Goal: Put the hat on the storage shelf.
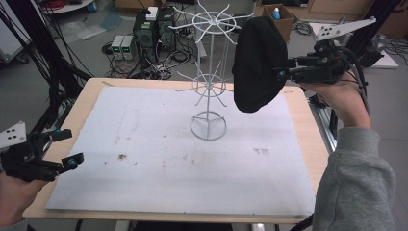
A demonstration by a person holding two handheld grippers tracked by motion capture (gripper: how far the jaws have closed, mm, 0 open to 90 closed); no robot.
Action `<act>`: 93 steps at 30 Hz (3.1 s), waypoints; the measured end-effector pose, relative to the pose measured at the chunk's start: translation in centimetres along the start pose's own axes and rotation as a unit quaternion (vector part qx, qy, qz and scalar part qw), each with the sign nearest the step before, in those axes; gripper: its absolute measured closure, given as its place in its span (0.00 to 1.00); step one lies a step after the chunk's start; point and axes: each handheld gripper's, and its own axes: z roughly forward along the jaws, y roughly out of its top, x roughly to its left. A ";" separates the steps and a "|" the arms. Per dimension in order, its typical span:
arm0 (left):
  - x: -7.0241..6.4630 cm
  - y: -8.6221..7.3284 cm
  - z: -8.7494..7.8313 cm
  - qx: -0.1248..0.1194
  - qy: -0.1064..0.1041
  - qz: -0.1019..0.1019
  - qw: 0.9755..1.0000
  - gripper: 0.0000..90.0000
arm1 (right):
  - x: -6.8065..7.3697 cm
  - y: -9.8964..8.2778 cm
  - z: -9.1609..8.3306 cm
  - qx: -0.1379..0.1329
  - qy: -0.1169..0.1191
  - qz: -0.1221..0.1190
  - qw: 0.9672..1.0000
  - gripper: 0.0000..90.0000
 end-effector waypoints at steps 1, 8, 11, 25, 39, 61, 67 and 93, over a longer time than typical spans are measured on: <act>0.0 0.0 0.0 -0.001 0.000 0.000 1.000 0.03 | -0.1 0.0 -0.1 -0.004 0.001 0.001 1.000 0.52; 0.0 0.0 0.0 -0.001 0.000 0.000 1.000 0.03 | -0.1 0.0 -0.1 -0.008 0.002 0.000 1.000 0.43; 0.0 0.0 0.0 0.000 0.000 0.001 1.000 0.03 | -0.1 0.0 -0.1 -0.008 0.003 0.004 1.000 0.36; 0.0 0.0 0.1 0.001 -0.001 0.002 1.000 0.03 | 0.3 -0.1 -1.1 -0.039 -0.003 0.003 0.999 0.13; -0.2 0.1 0.0 -0.004 0.001 0.005 1.000 0.03 | 0.4 -0.3 -2.1 -0.057 -0.028 0.006 0.998 0.12; -1.2 0.5 0.5 -0.001 -0.014 0.016 1.000 0.03 | 4.1 -4.7 -4.0 -0.081 -0.029 -0.007 0.996 0.12; -1.5 0.6 0.7 -0.001 -0.017 0.020 1.000 0.03 | 5.3 -7.3 -3.7 -0.102 -0.041 -0.004 0.994 0.12; -2.2 1.3 1.3 0.001 -0.027 0.036 0.999 0.03 | 6.3 -15.8 -1.4 -0.132 -0.078 0.049 0.987 0.12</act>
